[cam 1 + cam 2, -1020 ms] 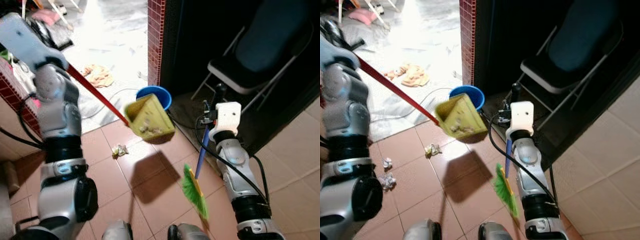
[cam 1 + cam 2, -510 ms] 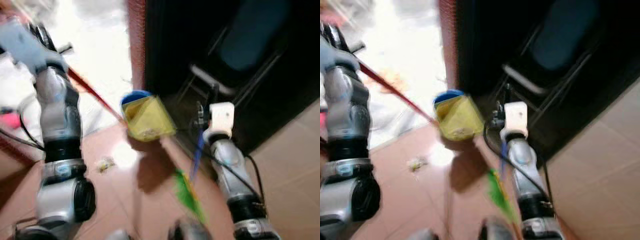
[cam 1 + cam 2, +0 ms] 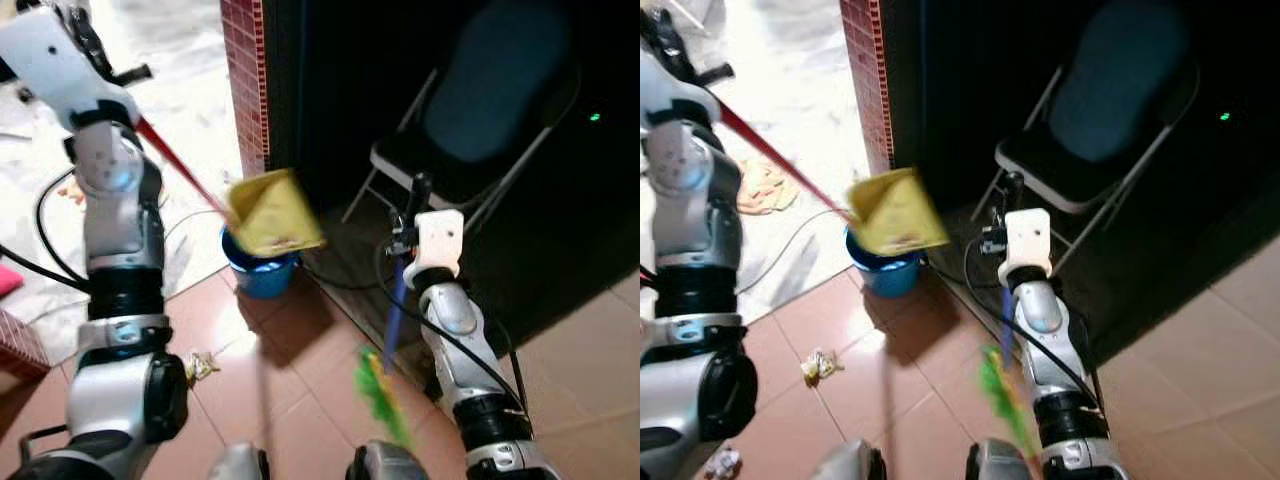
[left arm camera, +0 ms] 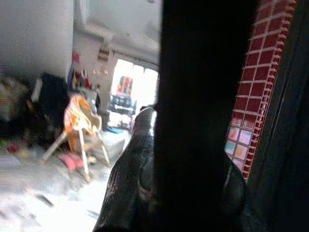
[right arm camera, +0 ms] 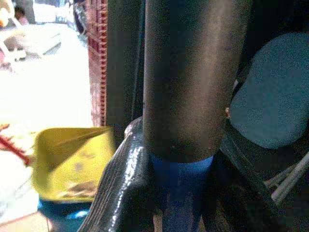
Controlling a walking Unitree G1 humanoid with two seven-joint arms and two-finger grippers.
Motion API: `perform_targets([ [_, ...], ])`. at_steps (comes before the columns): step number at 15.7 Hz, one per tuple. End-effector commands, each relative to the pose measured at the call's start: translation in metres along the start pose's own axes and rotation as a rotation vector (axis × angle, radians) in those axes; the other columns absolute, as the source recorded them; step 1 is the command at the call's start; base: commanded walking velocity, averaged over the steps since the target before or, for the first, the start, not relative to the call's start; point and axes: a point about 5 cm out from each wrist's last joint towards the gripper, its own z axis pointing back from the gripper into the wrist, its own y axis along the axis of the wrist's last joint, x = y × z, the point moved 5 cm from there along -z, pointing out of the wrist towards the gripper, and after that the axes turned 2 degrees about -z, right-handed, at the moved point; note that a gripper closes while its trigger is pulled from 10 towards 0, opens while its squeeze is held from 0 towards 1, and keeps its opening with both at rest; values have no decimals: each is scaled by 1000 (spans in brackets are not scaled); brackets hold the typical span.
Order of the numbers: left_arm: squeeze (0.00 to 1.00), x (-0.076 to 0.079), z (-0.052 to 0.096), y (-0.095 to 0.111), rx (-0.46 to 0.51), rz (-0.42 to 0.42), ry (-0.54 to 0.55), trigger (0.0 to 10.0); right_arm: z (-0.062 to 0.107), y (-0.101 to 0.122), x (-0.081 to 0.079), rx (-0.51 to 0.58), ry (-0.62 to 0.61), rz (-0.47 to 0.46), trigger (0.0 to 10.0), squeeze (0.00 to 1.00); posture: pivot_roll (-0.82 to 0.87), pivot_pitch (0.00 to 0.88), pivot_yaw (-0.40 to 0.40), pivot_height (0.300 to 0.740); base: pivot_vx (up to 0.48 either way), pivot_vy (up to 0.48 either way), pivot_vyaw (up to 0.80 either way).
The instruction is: Sweep floor
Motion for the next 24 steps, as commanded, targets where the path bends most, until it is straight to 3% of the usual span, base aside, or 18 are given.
perform_targets([
  [1,0,15,-4,32,122,41,-23,10000,0,7,12,31,-30,13,10000,0,-68,69,19,740,439,0,0],
  [8,0,26,3,36,187,-80,-75,10000,1,5,9,27,-21,15,10000,0,-65,67,19,740,413,72,0],
  [10,0,39,10,40,230,-117,-123,10000,2,4,10,25,-20,16,10000,0,-64,68,17,740,0,0,0],
  [17,0,55,20,52,325,-219,-208,10000,2,3,10,21,-25,19,10000,0,-61,75,16,740,0,0,0],
  [20,0,70,26,57,371,-285,-310,10000,1,3,12,21,-26,20,10000,0,-60,74,14,740,0,0,0],
  [24,0,98,79,18,323,-301,-546,10000,1,2,12,18,-27,24,10000,0,-59,77,13,740,0,0,0],
])
